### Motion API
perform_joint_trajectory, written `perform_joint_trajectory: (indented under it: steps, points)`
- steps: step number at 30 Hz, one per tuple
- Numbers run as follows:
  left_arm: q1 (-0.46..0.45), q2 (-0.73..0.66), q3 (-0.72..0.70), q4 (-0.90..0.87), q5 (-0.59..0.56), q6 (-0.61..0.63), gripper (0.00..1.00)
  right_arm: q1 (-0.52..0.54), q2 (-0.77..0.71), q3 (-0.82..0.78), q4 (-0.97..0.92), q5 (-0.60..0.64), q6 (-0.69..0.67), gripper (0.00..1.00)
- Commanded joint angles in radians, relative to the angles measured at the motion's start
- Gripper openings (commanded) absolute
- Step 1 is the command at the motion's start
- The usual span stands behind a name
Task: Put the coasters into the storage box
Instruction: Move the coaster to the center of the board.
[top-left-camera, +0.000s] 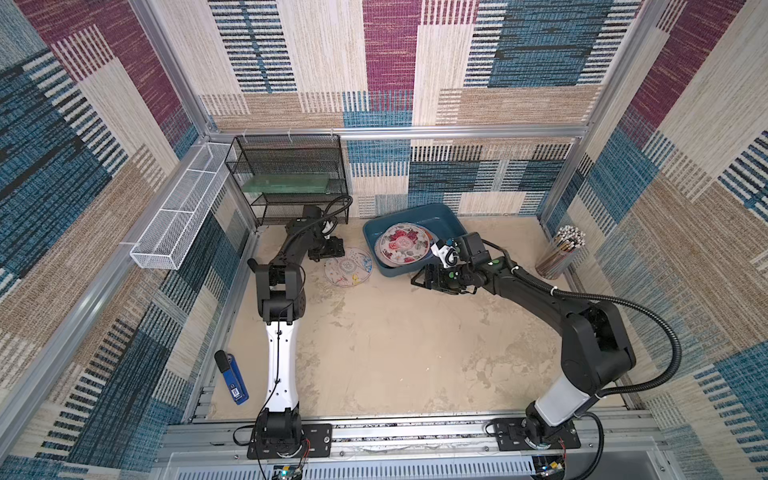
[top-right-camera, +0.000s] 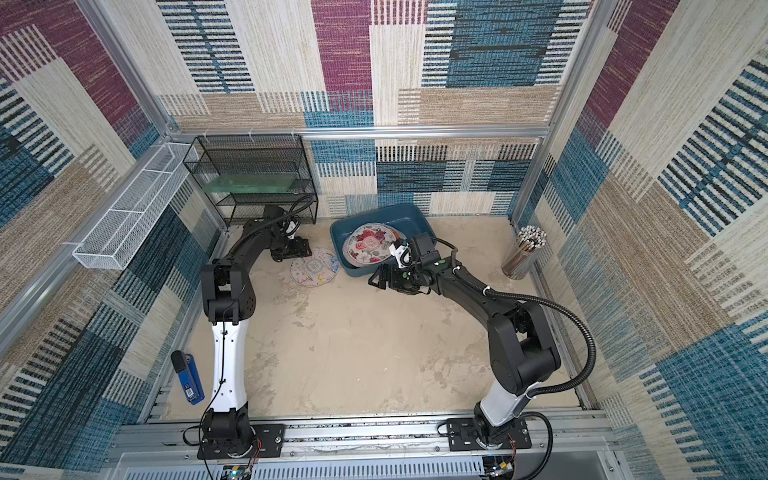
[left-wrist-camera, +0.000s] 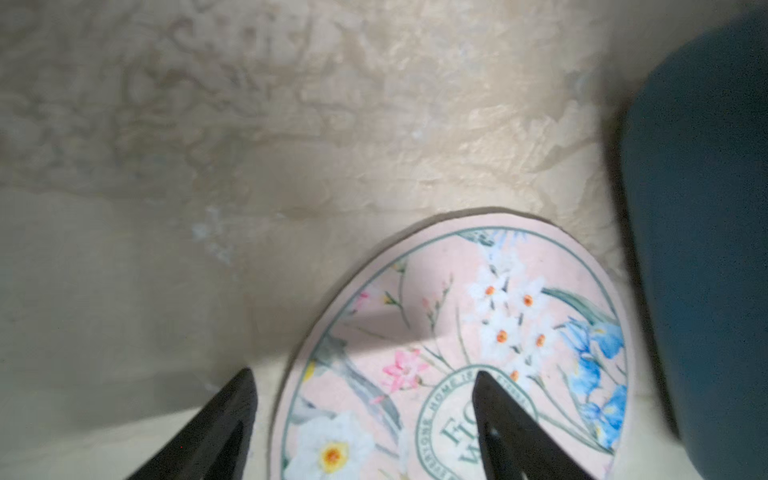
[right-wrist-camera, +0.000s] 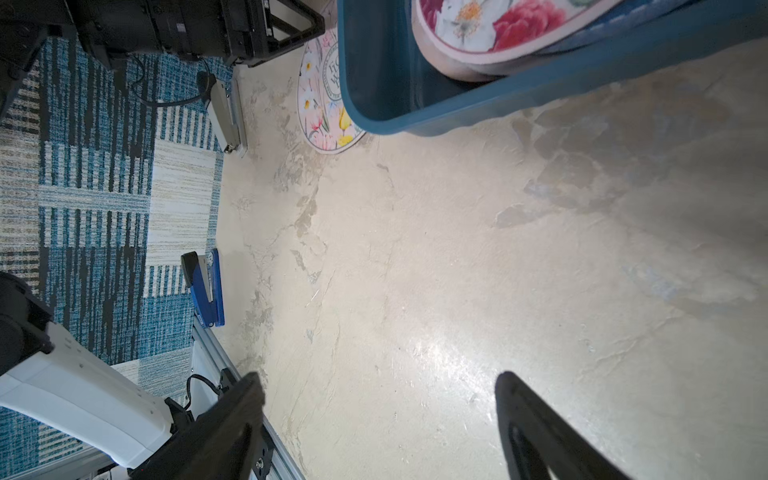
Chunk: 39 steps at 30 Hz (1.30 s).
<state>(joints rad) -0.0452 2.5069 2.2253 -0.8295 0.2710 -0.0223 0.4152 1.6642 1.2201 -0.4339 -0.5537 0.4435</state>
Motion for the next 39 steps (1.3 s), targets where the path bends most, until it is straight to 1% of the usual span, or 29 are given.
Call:
perform_joint_trajectory:
  steps: [1, 8, 13, 16, 18, 24, 28, 30, 31, 34, 37, 39]
  points:
    - [-0.028, 0.006, -0.038, -0.145, 0.082, 0.033, 0.79, 0.0, -0.004, 0.016, -0.011, 0.008, -0.016, 0.89]
    - [-0.081, -0.103, -0.238, -0.179, 0.124, 0.076, 0.77, -0.007, -0.032, 0.002, -0.022, 0.011, -0.021, 0.89]
    - [-0.12, -0.213, -0.417, -0.187, 0.113, 0.076, 0.74, -0.015, -0.054, -0.016, -0.023, 0.011, -0.025, 0.89]
    - [-0.142, -0.281, -0.522, -0.187, 0.111, 0.053, 0.73, -0.016, -0.059, -0.017, -0.026, 0.009, -0.031, 0.89]
    - [-0.165, -0.328, -0.591, -0.188, 0.132, 0.038, 0.72, -0.018, -0.059, -0.017, -0.026, 0.008, -0.034, 0.89]
    - [-0.263, -0.456, -0.719, -0.18, 0.162, -0.015, 0.72, -0.02, -0.051, -0.016, -0.023, -0.003, -0.042, 0.9]
    - [-0.29, -0.558, -0.824, -0.177, 0.167, -0.073, 0.73, -0.019, -0.039, -0.018, -0.017, -0.006, -0.046, 0.9]
    - [-0.293, -0.618, -0.878, -0.177, 0.146, -0.084, 0.73, -0.013, -0.029, -0.026, -0.001, -0.007, -0.043, 0.9]
    - [-0.291, -0.641, -0.891, -0.177, 0.118, -0.087, 0.73, -0.01, -0.022, -0.029, 0.004, -0.006, -0.042, 0.9]
    - [-0.262, -0.696, -0.896, -0.133, 0.03, -0.106, 0.75, 0.005, 0.006, -0.036, 0.027, -0.007, -0.039, 0.9]
    - [-0.2, -0.695, -0.852, -0.053, -0.01, -0.135, 0.77, 0.024, 0.041, -0.034, 0.053, 0.003, -0.034, 0.9]
    - [-0.164, -0.658, -0.812, 0.015, -0.029, -0.142, 0.79, 0.04, 0.065, -0.033, 0.069, 0.005, -0.029, 0.9]
